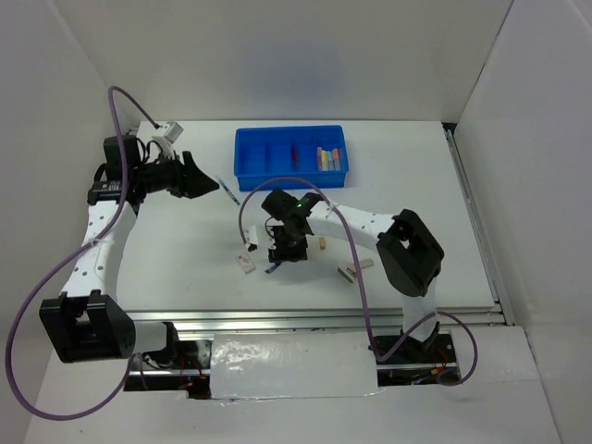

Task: Sort the stationery into containers
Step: Pick up the pen from the center of the board, then place the pen in the storage box.

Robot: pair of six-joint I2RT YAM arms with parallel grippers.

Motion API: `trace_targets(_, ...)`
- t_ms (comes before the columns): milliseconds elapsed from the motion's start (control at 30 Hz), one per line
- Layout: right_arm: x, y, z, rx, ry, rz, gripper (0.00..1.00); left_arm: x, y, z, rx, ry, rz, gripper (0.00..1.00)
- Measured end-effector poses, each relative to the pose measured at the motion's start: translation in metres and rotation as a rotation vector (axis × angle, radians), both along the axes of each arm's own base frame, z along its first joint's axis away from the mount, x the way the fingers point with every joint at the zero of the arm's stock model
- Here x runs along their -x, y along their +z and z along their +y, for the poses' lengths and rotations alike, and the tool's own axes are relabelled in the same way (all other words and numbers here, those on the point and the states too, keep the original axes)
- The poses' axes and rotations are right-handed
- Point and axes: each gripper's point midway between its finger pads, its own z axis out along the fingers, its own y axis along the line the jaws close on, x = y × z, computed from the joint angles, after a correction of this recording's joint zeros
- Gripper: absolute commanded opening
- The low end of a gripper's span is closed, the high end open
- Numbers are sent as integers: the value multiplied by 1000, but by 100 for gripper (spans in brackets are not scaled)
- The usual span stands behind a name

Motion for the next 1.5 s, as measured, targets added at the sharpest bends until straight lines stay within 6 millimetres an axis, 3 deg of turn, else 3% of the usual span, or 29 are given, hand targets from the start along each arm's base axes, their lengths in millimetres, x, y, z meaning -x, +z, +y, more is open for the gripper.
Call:
trace_targets(133,-2,-19,1,52,94,-18,59,5,11,-3,-1,-32,-48,66)
trace_targets(400,-13,-42,1,110,189,-58,56,5,6,2,8,-29,-33,66)
trace_targets(867,-21,-46,6,143,291,-72,7,-2,-4,18,19,-2,-9,66)
trace_targets(967,-20,-45,6,146,287,-75,0,-4,-4,24,21,13,-9,65)
trace_targets(1100,-11,-40,7,122,245,-39,0,-6,-4,27,24,24,-13,65)
trace_targets(1200,-3,-17,11,57,173,-2,0,-7,-3,27,34,31,-7,65)
trace_targets(1300,-15,38,33,-106,31,24,0,-10,0,28,37,35,-20,65)
trace_targets(1333,-32,68,45,-204,-36,18,0,-11,1,28,42,41,-22,65)
trace_targets(1400,-74,124,50,-369,-177,-19,0,-14,3,28,46,49,-35,65)
trace_targets(1500,-147,202,22,-584,-433,-103,0,-19,1,30,54,71,-39,65)
